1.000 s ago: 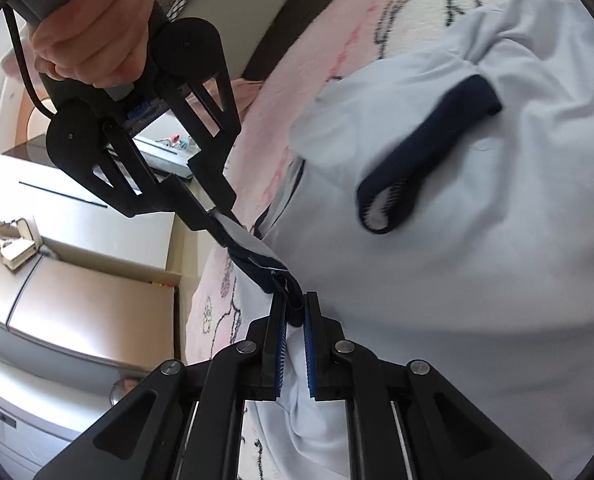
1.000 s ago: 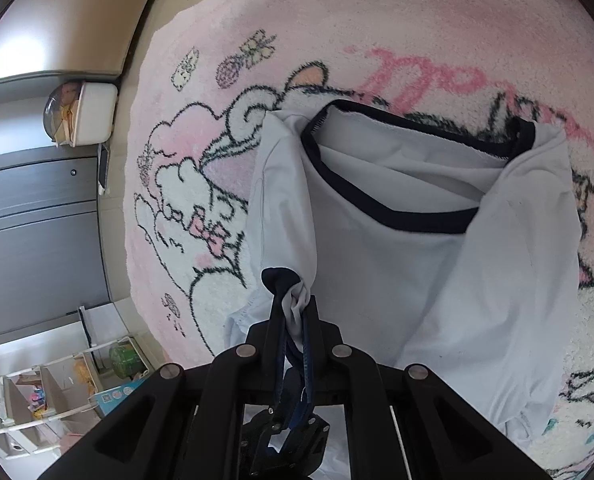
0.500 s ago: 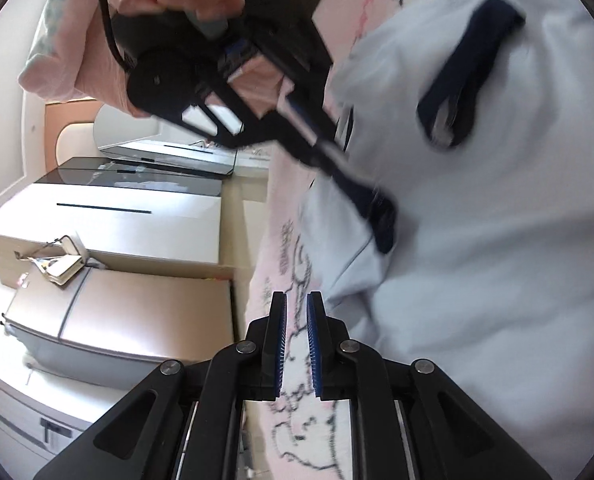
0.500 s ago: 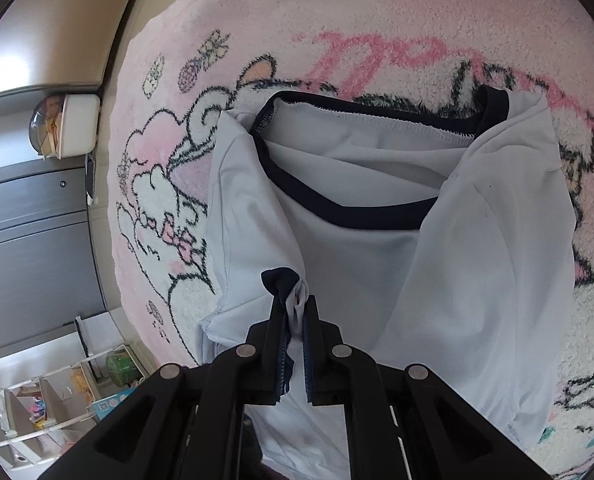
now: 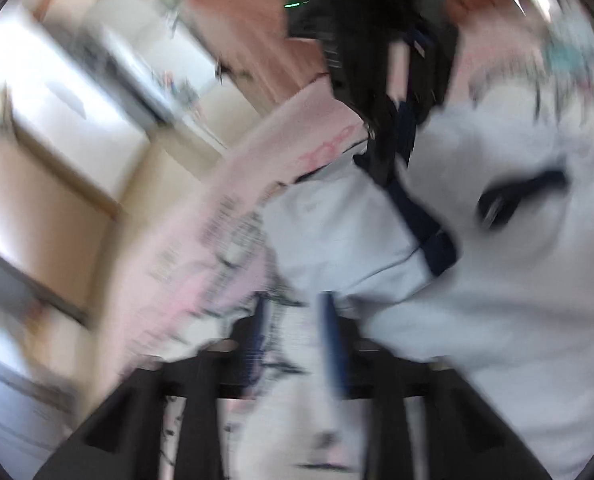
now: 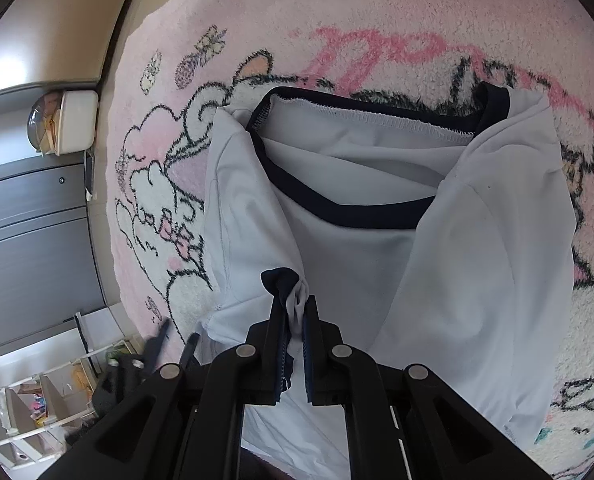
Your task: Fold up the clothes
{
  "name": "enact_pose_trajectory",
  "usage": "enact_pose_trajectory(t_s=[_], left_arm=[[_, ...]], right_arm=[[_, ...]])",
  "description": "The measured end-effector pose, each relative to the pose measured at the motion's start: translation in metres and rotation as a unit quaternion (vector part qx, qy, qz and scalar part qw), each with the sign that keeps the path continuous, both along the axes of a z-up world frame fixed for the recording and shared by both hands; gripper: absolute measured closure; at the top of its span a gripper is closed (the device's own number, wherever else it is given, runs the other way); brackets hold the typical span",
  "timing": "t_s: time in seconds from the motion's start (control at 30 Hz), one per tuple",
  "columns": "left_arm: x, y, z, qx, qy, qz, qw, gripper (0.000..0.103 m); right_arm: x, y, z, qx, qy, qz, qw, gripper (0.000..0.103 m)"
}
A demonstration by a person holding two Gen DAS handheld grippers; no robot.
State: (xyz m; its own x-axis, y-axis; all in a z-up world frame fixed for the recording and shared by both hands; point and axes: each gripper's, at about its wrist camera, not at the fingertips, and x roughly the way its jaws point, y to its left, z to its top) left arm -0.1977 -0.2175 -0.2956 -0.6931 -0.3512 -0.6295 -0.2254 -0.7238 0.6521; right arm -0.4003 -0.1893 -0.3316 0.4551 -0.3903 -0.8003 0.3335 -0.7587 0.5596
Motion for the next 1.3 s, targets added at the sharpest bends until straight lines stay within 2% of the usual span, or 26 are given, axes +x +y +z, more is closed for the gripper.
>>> enact_pose_trajectory(t_s=[0.03,0.13,0.3,0.5,0.53,0.57,0.6,0.63,0.67,0.8,0.97,1.1,1.3], left_arm=[[0.002,0.001,-0.001,-0.005,0.001,-0.014,0.9999,0.001],[0.007,0.009,-0.001,0.029,-0.004,-0.040,0.9988,0.001],[-0.003,0.006,-0.013,0.044,-0.029,-0.049,0.9974,0.001],[-0.009,-0.007,-0.022,0.101,-0.069,-0.019,0.9923,0.003],[-0.010,-0.009,-0.023,0.121,-0.077,-0.019,0.9895,0.011],[-0.011,-0.010,-0.024,0.142,-0.086,-0.019,0.9860,0.026],[-0.011,-0.012,-0.024,0.163,-0.094,-0.019,0.9820,0.035],[-0.010,-0.011,-0.024,0.168,-0.095,-0.019,0.9810,0.045],[-0.008,-0.009,-0.025,0.171,-0.095,-0.018,0.9804,0.051],[-0.005,-0.006,-0.025,0.188,-0.096,-0.013,0.9773,0.058],[-0.002,-0.010,-0.019,0.214,-0.091,0.004,0.9727,0.078],[-0.001,-0.008,-0.019,0.217,-0.103,0.019,0.9704,0.080],[-0.013,-0.009,-0.020,0.182,-0.116,0.023,0.9761,0.080]], right_arm=[[0.000,0.000,0.000,0.000,0.000,0.001,1.000,0.098],[0.000,-0.001,0.000,0.001,-0.001,0.002,1.000,0.098],[-0.001,0.001,-0.003,-0.006,-0.014,-0.007,1.000,0.098],[-0.001,0.003,-0.006,-0.006,-0.019,-0.002,1.000,0.098],[-0.001,0.003,-0.007,-0.006,-0.020,-0.001,1.000,0.098],[-0.001,0.003,-0.008,-0.006,-0.021,-0.002,1.000,0.098],[-0.001,0.003,-0.009,-0.006,-0.022,-0.003,1.000,0.098],[-0.002,0.004,-0.010,-0.005,-0.023,-0.004,1.000,0.098],[-0.002,0.004,-0.011,-0.005,-0.024,-0.005,1.000,0.098],[-0.001,0.004,-0.014,-0.007,-0.030,-0.008,0.999,0.098],[-0.004,0.009,-0.016,-0.009,-0.033,-0.013,0.999,0.097],[-0.006,0.015,-0.017,-0.015,-0.035,-0.022,0.999,0.097],[-0.007,0.025,-0.030,0.025,-0.011,-0.017,0.999,0.097]])
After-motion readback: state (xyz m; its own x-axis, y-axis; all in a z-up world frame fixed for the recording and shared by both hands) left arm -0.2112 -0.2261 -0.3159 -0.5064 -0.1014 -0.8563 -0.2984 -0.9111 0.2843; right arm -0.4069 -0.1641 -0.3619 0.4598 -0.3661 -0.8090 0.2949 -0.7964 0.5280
